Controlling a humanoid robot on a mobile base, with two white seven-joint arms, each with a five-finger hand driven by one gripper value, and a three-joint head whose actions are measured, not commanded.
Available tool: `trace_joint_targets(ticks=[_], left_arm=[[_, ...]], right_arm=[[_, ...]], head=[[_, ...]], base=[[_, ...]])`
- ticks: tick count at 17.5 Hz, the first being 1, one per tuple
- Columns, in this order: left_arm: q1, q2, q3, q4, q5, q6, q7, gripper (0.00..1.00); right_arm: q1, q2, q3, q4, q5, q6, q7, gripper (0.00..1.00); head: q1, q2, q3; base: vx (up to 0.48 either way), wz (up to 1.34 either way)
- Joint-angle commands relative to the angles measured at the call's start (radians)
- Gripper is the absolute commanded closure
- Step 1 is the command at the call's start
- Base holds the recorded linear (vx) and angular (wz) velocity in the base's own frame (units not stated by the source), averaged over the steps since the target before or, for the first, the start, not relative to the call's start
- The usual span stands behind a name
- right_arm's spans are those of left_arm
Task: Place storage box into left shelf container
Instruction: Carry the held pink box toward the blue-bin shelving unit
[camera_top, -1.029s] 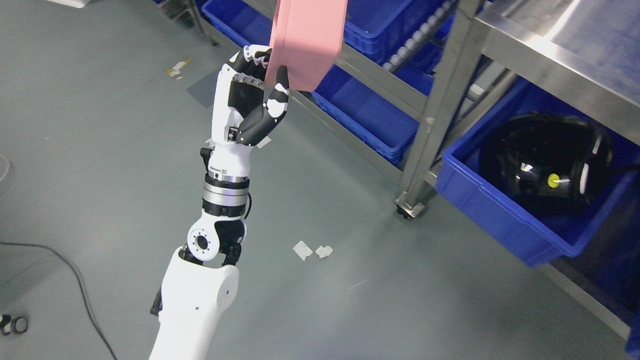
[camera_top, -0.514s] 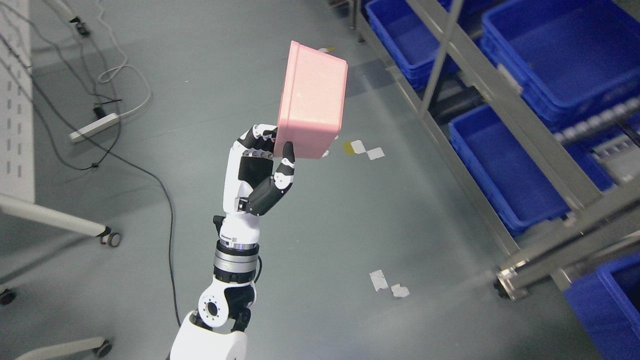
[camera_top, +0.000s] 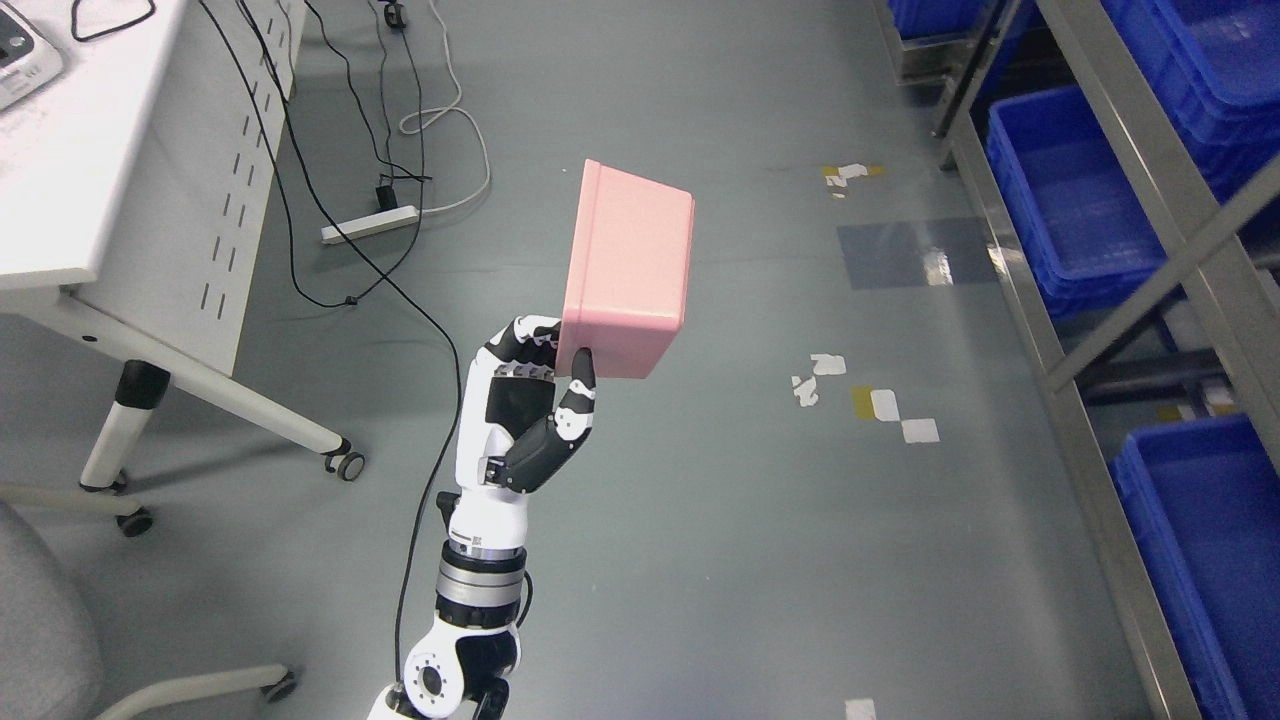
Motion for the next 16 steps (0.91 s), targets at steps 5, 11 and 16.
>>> trace_joint_targets(ticks=[5,11,16], left_arm=[[0.01,0.017,-0.015,-0.021,0.0,-0.003,-0.002,0.98],[0.012,0.017,-0.019,-0.021,0.0,-0.014,-0.002,0.98],[0.013,0.017,-0.019,-0.021,0.0,-0.017,-0.002,0.98]], right_arm=[[-0.008,-0.017,-0.003,-0.017,-0.002,-0.001,0.0,0.0],[-0.006,-0.017,-0.003,-0.017,-0.002,-0.001,0.0,0.0],[-0.006,-0.017,-0.003,-0.017,-0.002,-0.001,0.002,0.0]], head=[[0.0,0.0,0.0],[0.0,0.0,0.0],[0.0,0.0,0.0]], base=[[0.453,0.3],[0.472,0.17],[0.472,0.0]])
